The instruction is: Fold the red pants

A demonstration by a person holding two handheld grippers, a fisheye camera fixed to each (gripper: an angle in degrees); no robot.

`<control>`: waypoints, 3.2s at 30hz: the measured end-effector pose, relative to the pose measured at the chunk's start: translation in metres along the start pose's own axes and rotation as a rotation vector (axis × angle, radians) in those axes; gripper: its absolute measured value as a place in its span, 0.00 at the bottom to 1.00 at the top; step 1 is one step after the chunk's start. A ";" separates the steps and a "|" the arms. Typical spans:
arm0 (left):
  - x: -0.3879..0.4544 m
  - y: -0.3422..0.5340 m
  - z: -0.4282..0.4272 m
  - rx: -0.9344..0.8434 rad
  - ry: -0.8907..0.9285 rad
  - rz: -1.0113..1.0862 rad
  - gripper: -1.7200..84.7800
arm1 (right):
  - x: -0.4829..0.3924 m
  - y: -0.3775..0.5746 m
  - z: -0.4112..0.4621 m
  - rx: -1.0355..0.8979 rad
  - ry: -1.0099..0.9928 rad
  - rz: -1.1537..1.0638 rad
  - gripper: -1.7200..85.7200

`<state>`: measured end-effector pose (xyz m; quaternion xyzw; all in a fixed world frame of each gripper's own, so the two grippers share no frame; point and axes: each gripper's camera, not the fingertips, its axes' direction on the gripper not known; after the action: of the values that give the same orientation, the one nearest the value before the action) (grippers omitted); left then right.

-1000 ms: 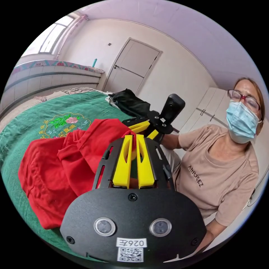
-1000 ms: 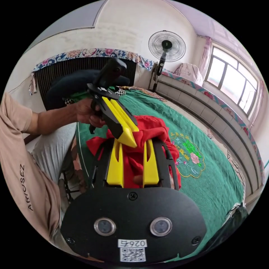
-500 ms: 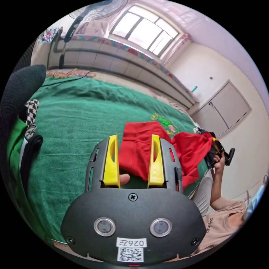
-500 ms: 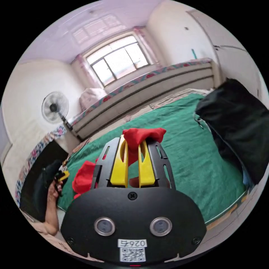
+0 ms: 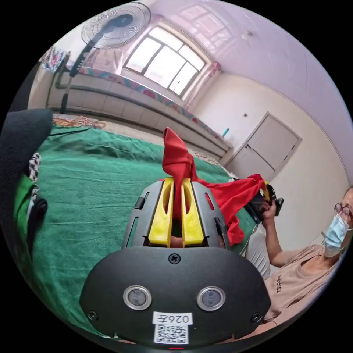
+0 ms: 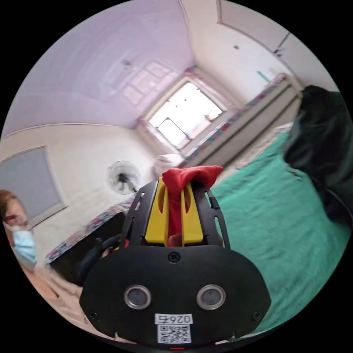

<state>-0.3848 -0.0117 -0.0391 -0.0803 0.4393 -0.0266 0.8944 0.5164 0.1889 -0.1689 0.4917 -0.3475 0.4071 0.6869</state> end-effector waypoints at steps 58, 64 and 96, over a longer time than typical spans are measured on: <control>-0.053 -0.089 0.243 -0.706 0.025 0.034 0.07 | 0.003 0.149 0.191 -1.206 0.515 -0.226 0.04; 0.026 -0.084 0.156 -0.667 0.458 0.533 0.02 | -0.016 0.082 0.132 -0.760 0.468 -0.305 0.01; -0.125 -0.095 0.187 -0.092 -0.295 0.006 0.19 | 0.005 0.056 0.226 -0.974 0.400 -0.430 0.06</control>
<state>-0.3108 -0.0682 0.1868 -0.1230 0.3040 0.0087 0.9447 0.4509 -0.0161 -0.0803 0.0911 -0.2504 0.1360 0.9542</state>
